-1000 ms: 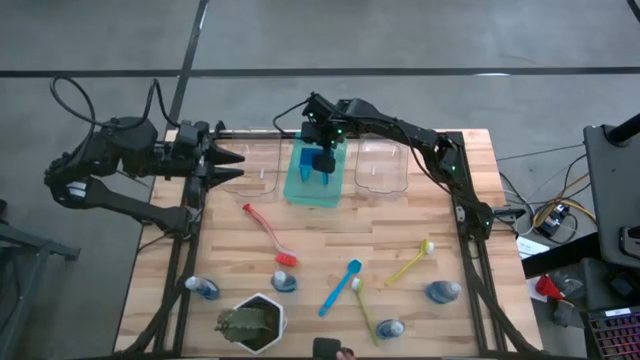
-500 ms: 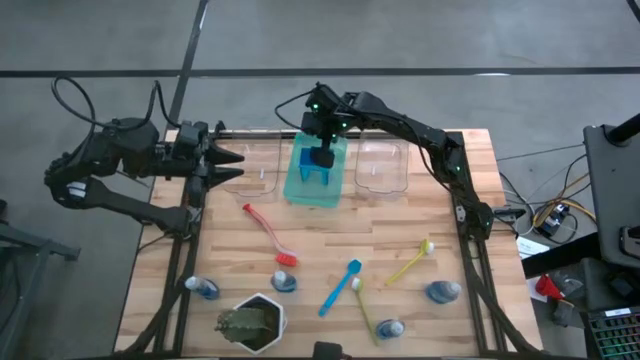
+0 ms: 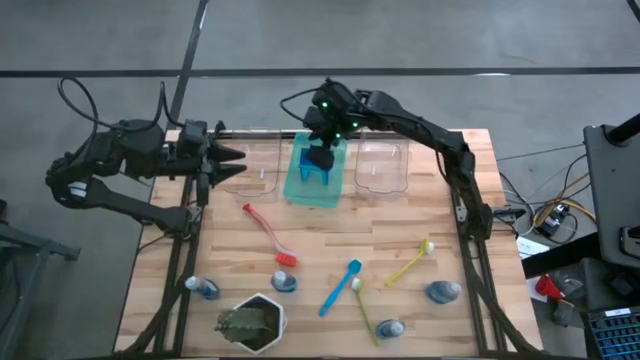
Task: Pick & Place Kitchen Sink Supplies
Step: Put the bottom light green dish brush into the right transparent bin
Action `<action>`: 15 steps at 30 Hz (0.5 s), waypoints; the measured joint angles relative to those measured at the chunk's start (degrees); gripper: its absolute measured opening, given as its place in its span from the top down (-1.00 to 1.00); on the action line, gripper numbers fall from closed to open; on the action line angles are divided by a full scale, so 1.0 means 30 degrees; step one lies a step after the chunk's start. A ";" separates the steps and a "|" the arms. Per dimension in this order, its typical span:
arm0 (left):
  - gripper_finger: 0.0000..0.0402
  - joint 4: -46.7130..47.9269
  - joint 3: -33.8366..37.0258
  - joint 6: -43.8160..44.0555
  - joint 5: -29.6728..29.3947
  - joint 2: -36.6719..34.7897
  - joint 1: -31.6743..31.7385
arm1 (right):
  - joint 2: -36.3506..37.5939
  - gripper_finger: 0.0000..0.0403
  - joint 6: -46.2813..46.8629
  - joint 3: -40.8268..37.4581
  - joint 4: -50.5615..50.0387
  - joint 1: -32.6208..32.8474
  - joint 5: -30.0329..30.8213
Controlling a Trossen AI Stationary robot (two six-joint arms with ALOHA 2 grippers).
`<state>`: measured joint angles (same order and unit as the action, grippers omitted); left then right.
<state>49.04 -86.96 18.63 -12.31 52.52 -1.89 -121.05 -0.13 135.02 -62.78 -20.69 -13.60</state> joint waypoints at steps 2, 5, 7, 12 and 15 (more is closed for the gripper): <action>0.21 -0.0004 0.0000 -0.0004 0.0010 0.0049 0.0000 | 0.0290 -0.52 0.0442 0.0000 -0.0070 0.0338 -0.0011; 0.21 -0.0001 0.0000 -0.0211 -0.0191 0.0120 0.0000 | 0.0662 -0.50 0.0965 0.0000 -0.0127 0.0971 -0.0009; 0.21 -0.0007 0.0007 -0.0364 -0.0412 0.0122 0.0000 | 0.0914 -0.49 0.1227 0.0000 -0.0167 0.1390 -0.0018; 0.21 0.0056 0.0007 -0.0875 -0.0445 0.0115 0.0000 | 0.1606 -0.48 0.1569 -0.0007 -0.0142 0.2406 -0.0003; 0.21 0.0186 0.0015 -0.0867 -0.0445 0.0129 0.0000 | 0.1991 -0.49 0.1569 -0.0007 -0.0131 0.3132 -0.0004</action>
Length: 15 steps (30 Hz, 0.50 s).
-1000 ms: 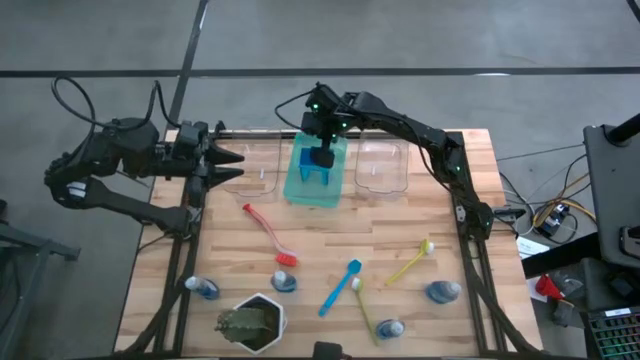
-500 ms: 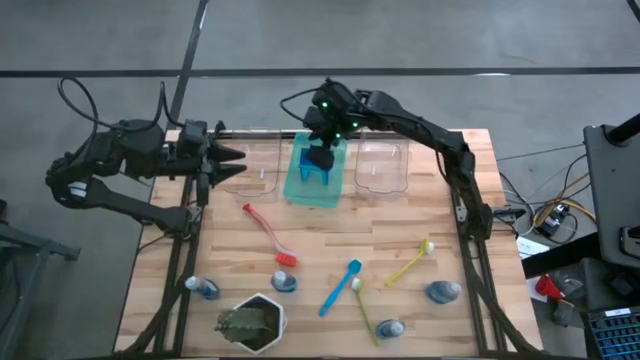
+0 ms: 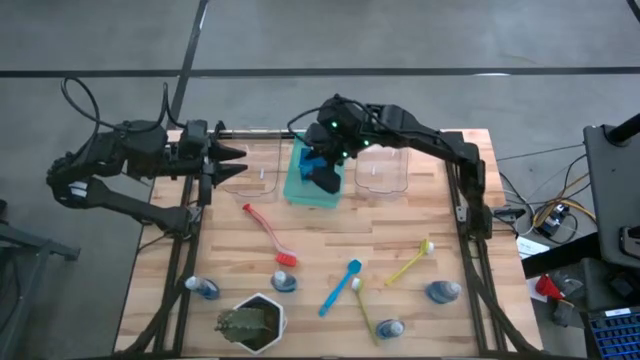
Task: Pick & Place Kitchen Sink Supplies
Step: Put the bottom light green dish brush into the right transparent bin
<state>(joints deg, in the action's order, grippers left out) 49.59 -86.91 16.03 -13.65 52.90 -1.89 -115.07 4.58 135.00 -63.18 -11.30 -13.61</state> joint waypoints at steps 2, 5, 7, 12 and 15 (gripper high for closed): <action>0.21 0.0011 0.0000 0.0065 0.0000 0.0037 0.0000 | 0.0253 -0.50 -0.0006 0.0000 -0.0007 0.0532 0.0000; 0.21 0.0011 0.0000 0.0542 0.0000 0.0057 0.0000 | 0.0721 -0.48 0.0000 0.0000 -0.0004 0.1340 0.0004; 0.21 0.0013 0.0000 0.0867 0.0000 0.0066 0.0000 | 0.1060 -0.47 0.0007 0.0000 0.0015 0.1909 0.0007; 0.21 0.0040 0.0015 0.2053 0.0028 0.0145 0.0000 | 0.1499 -0.44 0.0607 0.0000 0.0076 0.3225 0.0009; 0.21 0.0065 0.0022 0.2382 0.0044 0.0212 0.0000 | 0.1649 -0.44 0.1611 0.0000 0.0121 0.3886 0.0015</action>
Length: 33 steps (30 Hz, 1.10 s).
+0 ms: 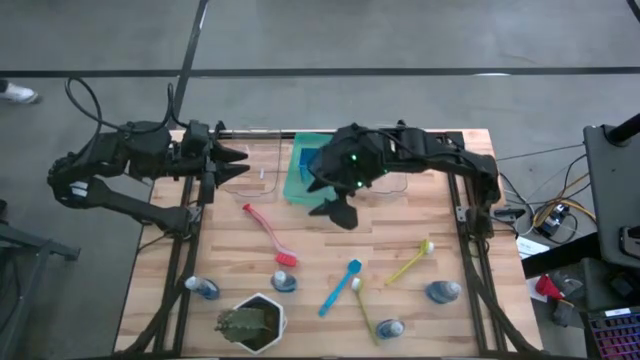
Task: Pick & Place Kitchen Sink Supplies
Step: Put the bottom light green dish brush into the right transparent bin
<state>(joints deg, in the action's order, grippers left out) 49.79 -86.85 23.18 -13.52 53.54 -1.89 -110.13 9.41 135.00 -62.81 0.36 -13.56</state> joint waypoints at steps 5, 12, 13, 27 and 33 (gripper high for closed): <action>0.21 0.0059 0.0079 0.0031 0.0187 0.0094 -0.0015 | -0.0102 -0.47 0.2425 0.0000 0.0382 0.0845 -0.0066; 0.21 0.1127 0.0328 -0.0327 0.1742 0.0117 -0.0015 | -0.0684 -0.45 0.5833 -0.0036 0.0202 0.1642 -0.0049; 0.21 0.1412 0.0328 -0.0320 0.1993 0.0144 -0.0015 | -0.0738 -0.44 0.6398 -0.0039 0.0194 0.1715 -0.0054; 0.21 0.2117 0.0335 -0.1756 0.2747 0.0196 -0.0015 | -0.1722 -0.34 1.4276 -0.0173 -0.0530 0.2925 0.0007; 0.21 0.1898 0.0335 -0.1741 0.2739 0.0196 -0.0015 | -0.2011 -0.29 1.5356 -0.0328 -0.1918 0.3770 0.0075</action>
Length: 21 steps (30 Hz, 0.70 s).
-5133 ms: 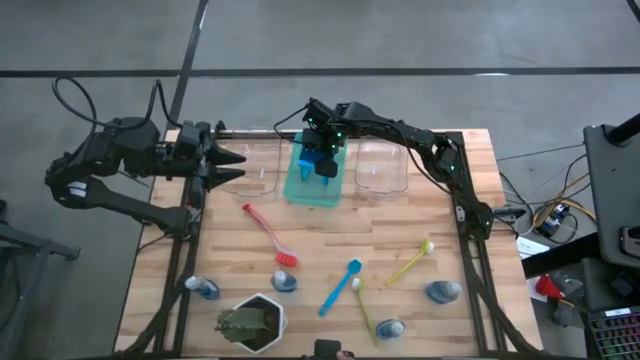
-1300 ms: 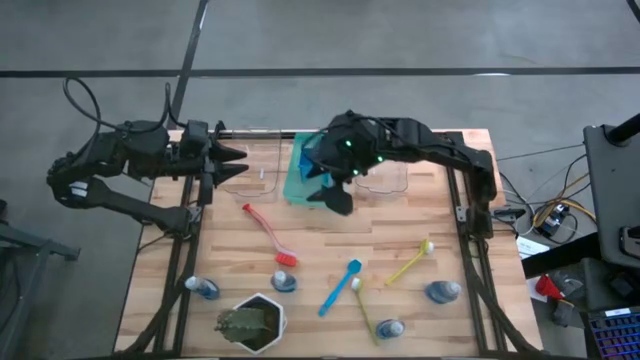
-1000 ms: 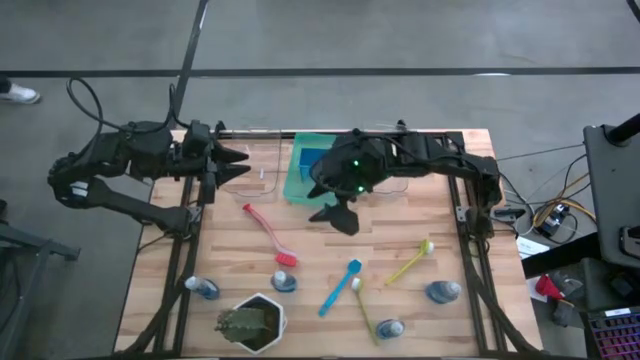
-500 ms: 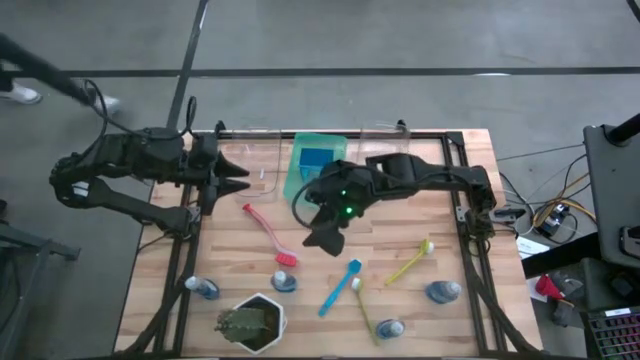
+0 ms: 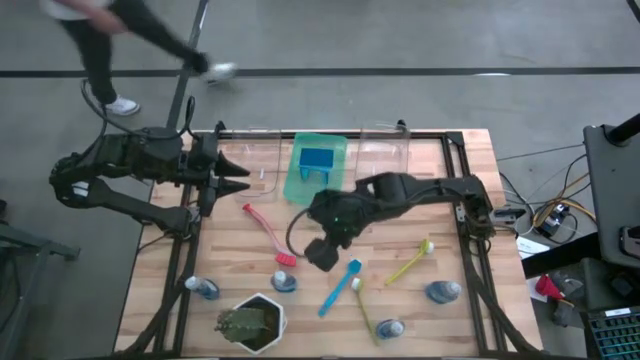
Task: Pick & Place Kitchen Sink Supplies
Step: Put the bottom light green dish brush into the right transparent bin
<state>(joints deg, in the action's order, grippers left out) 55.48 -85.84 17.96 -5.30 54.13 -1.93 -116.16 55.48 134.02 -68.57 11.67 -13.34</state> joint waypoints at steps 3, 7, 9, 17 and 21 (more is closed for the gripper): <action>0.21 -0.0178 0.0000 0.0004 -0.0015 0.0000 0.0000 | -0.0176 -0.27 -0.0472 -0.0022 -0.0817 0.0513 0.0371; 0.21 -0.0144 0.0015 0.0701 0.0139 0.0007 0.0000 | -0.0468 -0.26 -0.2319 -0.0102 -0.1092 0.1128 0.2341; 0.21 -0.0117 0.0015 0.1062 0.0471 0.0000 0.0000 | -0.0741 -0.26 -0.3215 -0.0146 -0.1177 0.1363 0.2974; 0.21 -0.0014 0.0015 0.3515 0.0559 0.0008 0.0000 | -0.1587 -0.24 -0.4176 -0.0371 -0.3607 0.1530 0.3022; 0.21 -0.0190 0.0204 0.4118 0.0423 0.0073 0.0000 | -0.1690 -0.21 -0.4442 -0.0998 -0.4229 0.1533 0.3014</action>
<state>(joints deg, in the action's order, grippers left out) 54.91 -85.23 30.31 -4.03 54.35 -1.93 -121.23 42.15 131.02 -81.26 16.27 -4.29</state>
